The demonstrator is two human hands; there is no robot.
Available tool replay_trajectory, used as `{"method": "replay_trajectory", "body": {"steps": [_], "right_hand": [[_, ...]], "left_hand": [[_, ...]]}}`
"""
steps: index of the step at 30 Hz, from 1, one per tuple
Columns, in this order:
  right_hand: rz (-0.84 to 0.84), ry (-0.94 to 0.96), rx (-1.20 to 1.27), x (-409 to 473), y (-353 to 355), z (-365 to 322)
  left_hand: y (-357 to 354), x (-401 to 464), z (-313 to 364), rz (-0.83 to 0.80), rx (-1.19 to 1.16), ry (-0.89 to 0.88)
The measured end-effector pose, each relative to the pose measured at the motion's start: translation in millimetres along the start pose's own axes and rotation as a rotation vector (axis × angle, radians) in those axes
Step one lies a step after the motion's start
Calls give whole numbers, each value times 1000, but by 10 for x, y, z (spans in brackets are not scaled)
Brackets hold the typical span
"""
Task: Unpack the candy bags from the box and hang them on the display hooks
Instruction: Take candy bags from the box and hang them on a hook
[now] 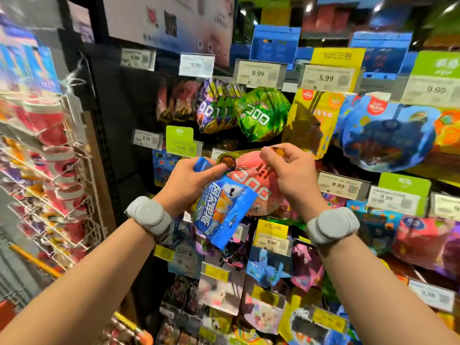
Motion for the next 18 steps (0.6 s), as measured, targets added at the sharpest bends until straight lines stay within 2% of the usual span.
{"method": "replay_trajectory", "body": {"steps": [4, 10, 15, 18], "right_hand": [[-46, -28, 107, 58, -270, 13], [-127, 21, 51, 194, -780, 32], [-143, 27, 24, 437, -1231, 34], [-95, 37, 1, 561, -1355, 48]], "left_hand": [[275, 31, 7, 76, 26, -42], [851, 73, -61, 181, 35, -32], [1286, 193, -74, 201, 225, -54], [1501, 296, -51, 210, 345, -85]]}}
Point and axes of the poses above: each hand's wrist, its own x-axis towards the middle knuckle, its own y-axis out of the back of the hand, z = x × y, the point moved 5 cm from there along x, towards the middle knuckle, and after that the axes turned 11 degrees about -y, right-handed, at the moved point
